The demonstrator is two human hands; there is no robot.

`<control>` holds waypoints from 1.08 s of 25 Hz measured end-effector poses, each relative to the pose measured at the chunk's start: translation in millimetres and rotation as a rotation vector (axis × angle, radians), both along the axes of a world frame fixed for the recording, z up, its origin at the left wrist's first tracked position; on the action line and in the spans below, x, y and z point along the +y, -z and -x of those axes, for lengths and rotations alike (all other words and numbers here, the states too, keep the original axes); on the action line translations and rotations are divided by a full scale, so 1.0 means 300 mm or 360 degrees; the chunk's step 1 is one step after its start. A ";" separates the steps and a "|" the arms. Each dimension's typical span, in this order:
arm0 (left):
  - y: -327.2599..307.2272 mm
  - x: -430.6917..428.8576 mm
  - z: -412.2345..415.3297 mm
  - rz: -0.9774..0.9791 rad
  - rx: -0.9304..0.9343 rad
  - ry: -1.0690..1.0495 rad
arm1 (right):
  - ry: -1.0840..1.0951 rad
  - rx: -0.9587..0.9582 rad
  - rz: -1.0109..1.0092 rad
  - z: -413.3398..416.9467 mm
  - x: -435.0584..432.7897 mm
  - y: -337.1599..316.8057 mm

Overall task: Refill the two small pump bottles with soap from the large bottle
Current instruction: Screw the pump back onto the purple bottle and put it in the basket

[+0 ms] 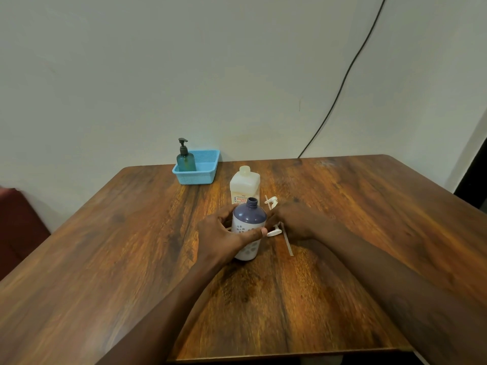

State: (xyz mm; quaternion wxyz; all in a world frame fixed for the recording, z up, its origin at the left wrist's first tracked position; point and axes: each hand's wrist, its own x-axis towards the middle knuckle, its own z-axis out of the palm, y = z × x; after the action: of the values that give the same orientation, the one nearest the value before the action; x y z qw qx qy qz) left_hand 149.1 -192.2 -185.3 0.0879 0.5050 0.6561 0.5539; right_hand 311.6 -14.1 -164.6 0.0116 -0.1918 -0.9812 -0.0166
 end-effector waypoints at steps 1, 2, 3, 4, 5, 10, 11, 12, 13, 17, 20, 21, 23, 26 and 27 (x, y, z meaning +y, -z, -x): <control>0.000 -0.002 0.001 0.0001 -0.0005 0.0000 | 0.0024 0.0016 0.0010 0.006 0.008 0.007; 0.000 -0.003 0.002 0.0002 -0.0002 -0.0005 | 0.0049 0.0033 0.0019 0.009 0.010 0.008; -0.002 -0.004 0.001 0.0002 0.0005 -0.0010 | 0.0054 0.0062 0.0021 0.011 0.011 0.007; -0.004 -0.004 0.002 0.0010 0.0007 -0.0015 | 0.0056 0.0083 0.0015 0.012 0.012 0.004; -0.007 -0.004 0.001 0.0019 0.0003 -0.0016 | 0.0052 0.0102 0.0010 0.015 0.012 0.000; -0.009 -0.009 0.006 0.0046 -0.0016 -0.0038 | -0.0001 0.0168 -0.0031 0.028 -0.002 -0.018; -0.009 -0.009 0.006 0.0045 -0.0010 -0.0044 | -0.0001 0.0167 -0.0019 0.028 -0.002 -0.019; -0.009 -0.010 0.005 0.0047 0.0001 -0.0052 | 0.0010 0.0155 -0.0015 0.028 -0.001 -0.019; -0.010 -0.010 0.004 0.0049 0.0008 -0.0055 | 0.0016 0.0148 -0.0025 0.025 0.002 -0.018; -0.007 -0.016 0.005 0.0025 -0.0021 -0.0043 | 0.0012 0.0234 -0.0036 0.012 0.003 -0.024; -0.005 -0.022 0.003 0.0023 -0.0029 -0.0042 | -0.0071 0.0354 -0.0067 0.006 -0.016 -0.051; -0.007 -0.025 0.000 0.0022 -0.0035 -0.0041 | -0.0089 0.0420 -0.0058 0.000 -0.020 -0.055; -0.012 -0.033 -0.002 0.0037 -0.0037 -0.0050 | -0.0113 0.0604 0.0024 -0.018 -0.035 -0.073; -0.024 -0.050 -0.003 0.0052 -0.0043 -0.0059 | -0.0160 0.1060 0.0118 -0.045 -0.076 -0.147; -0.030 -0.058 -0.004 0.0058 -0.0047 -0.0060 | -0.0182 0.1232 0.0139 -0.047 -0.091 -0.182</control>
State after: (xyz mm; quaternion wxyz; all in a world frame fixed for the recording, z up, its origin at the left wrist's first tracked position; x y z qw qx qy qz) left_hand 150.3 -209.7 -176.4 0.0962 0.4826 0.6741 0.5508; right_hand 325.7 -41.4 -110.0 0.3735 -0.1293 -0.9132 0.0995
